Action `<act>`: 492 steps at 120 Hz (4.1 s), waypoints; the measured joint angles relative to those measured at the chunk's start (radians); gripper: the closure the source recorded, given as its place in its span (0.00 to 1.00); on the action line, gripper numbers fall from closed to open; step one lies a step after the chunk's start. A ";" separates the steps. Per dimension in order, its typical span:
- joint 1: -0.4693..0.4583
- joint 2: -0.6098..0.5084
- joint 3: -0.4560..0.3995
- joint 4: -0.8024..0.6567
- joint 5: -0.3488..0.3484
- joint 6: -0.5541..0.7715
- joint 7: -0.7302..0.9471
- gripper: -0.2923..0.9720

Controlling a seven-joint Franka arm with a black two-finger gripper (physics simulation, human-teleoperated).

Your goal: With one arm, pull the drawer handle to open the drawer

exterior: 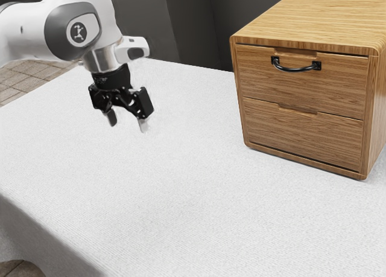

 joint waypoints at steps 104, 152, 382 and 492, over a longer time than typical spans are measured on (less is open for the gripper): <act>-0.254 0.035 -0.017 0.078 -0.115 0.348 -0.975 0.23; -0.321 0.082 -0.017 0.080 -0.046 0.537 -1.347 0.23; -0.236 0.386 -0.103 0.324 -0.037 0.744 -1.884 0.23; -0.326 -0.014 -0.097 -0.213 0.064 0.742 -1.914 0.23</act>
